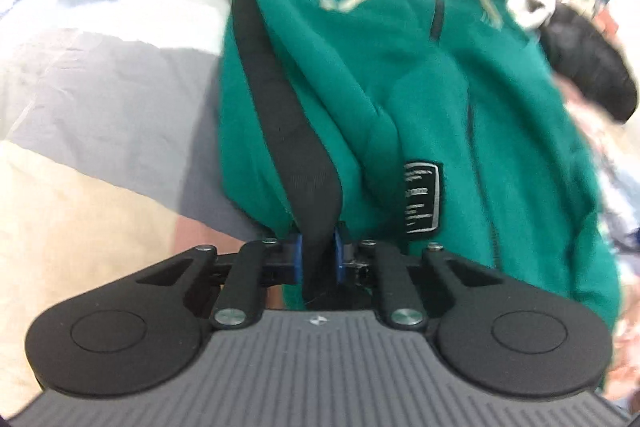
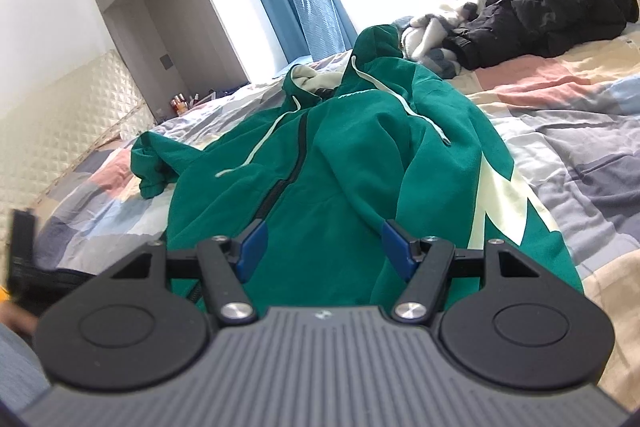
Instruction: Fold large clothes
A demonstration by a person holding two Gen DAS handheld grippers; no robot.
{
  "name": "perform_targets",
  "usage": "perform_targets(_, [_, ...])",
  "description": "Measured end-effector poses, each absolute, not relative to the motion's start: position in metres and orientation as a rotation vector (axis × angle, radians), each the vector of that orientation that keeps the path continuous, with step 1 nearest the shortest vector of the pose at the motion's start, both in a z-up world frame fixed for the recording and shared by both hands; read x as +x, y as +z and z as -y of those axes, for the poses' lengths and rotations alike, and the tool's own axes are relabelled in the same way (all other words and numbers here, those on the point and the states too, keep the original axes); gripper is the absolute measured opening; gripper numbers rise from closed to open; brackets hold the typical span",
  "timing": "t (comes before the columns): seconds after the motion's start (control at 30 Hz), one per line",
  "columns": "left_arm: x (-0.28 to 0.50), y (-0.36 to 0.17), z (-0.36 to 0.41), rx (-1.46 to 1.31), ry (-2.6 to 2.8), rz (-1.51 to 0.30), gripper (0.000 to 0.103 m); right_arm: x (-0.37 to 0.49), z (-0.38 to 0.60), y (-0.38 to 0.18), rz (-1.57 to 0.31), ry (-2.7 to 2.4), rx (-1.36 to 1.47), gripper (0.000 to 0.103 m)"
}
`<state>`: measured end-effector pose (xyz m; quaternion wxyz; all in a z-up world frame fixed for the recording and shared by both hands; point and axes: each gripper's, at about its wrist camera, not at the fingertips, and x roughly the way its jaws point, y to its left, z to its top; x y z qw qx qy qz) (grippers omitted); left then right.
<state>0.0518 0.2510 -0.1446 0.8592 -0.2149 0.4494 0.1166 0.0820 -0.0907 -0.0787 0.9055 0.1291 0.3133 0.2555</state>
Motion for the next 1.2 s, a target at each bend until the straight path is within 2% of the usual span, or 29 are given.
perform_targets(0.23, [-0.015, -0.076, -0.319, -0.627, 0.223, -0.806, 0.010, 0.083, 0.085, -0.077, -0.644, 0.538, 0.256, 0.065])
perform_targets(0.3, [-0.027, -0.071, -0.342, -0.683, 0.248, -0.790, 0.010, 0.083, 0.084, -0.078, -0.650, 0.536, 0.255, 0.065])
perform_targets(0.4, [-0.043, -0.082, -0.376, -0.757, 0.324, -0.799, 0.010, 0.086, 0.083, -0.079, -0.656, 0.526, 0.254, 0.065])
perform_targets(0.6, [-0.038, -0.147, -0.407, -0.687, 0.445, -0.978, 0.010, 0.090, 0.082, -0.082, -0.672, 0.497, 0.245, 0.065])
perform_targets(0.7, [-0.032, -0.160, -0.401, -0.621, 0.450, -1.000, 0.010, 0.091, 0.083, -0.083, -0.677, 0.484, 0.246, 0.065])
perform_targets(0.87, [-0.028, -0.148, -0.398, -0.591, 0.450, -1.022, 0.018, 0.095, 0.082, -0.085, -0.676, 0.476, 0.241, 0.065])
perform_targets(0.93, [-0.021, -0.141, -0.395, -0.568, 0.463, -1.024, 0.033, 0.095, 0.082, -0.085, -0.677, 0.475, 0.239, 0.065])
perform_targets(1.0, [-0.015, -0.135, -0.391, -0.536, 0.460, -1.009, 0.038, 0.096, 0.082, -0.085, -0.672, 0.474, 0.232, 0.065])
perform_targets(1.2, [0.015, -0.089, -0.369, -0.400, 0.436, -0.951, 0.038, 0.099, 0.082, -0.086, -0.666, 0.440, 0.193, 0.065])
